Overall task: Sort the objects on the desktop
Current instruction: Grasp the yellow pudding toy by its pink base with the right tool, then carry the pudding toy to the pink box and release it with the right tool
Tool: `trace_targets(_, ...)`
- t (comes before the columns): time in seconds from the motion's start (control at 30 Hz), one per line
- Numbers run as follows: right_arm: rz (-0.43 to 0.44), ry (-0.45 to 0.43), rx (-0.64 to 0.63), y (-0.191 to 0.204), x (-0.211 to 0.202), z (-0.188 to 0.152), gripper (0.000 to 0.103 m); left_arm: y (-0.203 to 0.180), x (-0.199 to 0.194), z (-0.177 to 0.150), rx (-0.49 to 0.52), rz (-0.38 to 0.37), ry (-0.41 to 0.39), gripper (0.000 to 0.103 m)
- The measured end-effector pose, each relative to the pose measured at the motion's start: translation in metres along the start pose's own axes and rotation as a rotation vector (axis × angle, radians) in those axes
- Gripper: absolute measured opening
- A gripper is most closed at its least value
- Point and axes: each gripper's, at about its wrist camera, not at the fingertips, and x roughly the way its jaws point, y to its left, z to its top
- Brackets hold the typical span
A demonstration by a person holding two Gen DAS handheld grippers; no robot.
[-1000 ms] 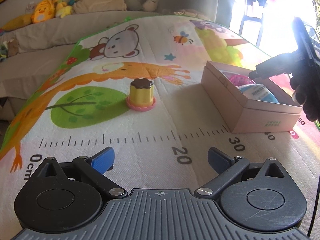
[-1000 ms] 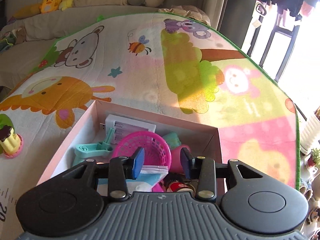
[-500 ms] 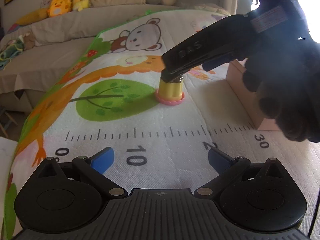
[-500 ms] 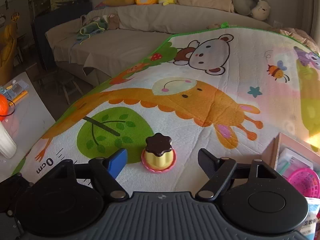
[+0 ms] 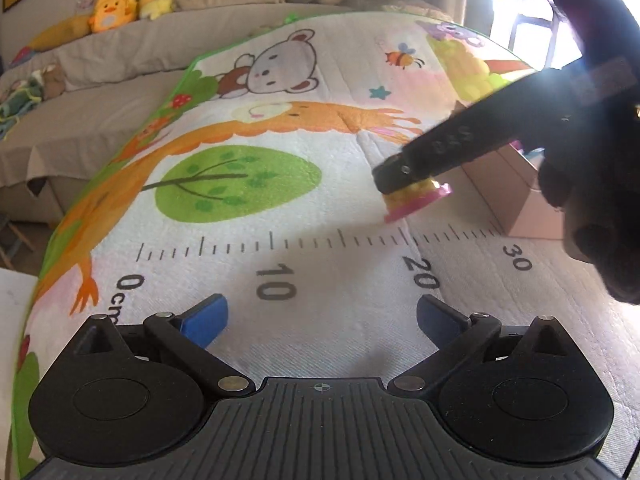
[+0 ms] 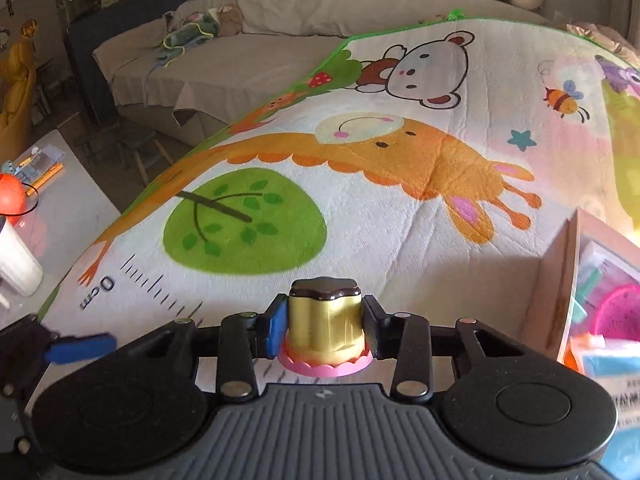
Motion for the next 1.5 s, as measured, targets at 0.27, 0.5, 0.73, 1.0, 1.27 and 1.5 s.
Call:
trace_targets(0.27, -0.043, 0.007, 0.047, -0.031, -0.082, -0.095, 0.039, -0.032, -0.001, -0.004, 0.076, -0.067, 0.000, 0.103)
trace_targets(0.5, -0.217, -0.026, 0.113, -0.056, -0.121, -0.141, 0.038, -0.057, 0.000, -0.003, 0.129, -0.106, 0.008, 0.103)
trace_targets(0.73, -0.242, -0.054, 0.097, -0.055, -0.127, -0.160, 0.048, -0.070, 0.006, -0.005, 0.132, -0.088, 0.018, 0.103)
trace_targets(1.0, -0.276, -0.077, 0.067, -0.046, -0.103, -0.172, 0.070, -0.070, 0.013, -0.010, 0.135, -0.071, 0.037, 0.103)
trace_targets(1.27, -0.292, -0.096, 0.041, -0.039, -0.104, -0.166, 0.050, -0.063, 0.010, -0.012, 0.106, -0.067, 0.037, 0.103)
trace_targets(1.5, -0.290, -0.101, 0.000, -0.026, -0.133, -0.170, 0.050, -0.071, -0.002, -0.004, 0.109, -0.091, 0.022, 0.103)
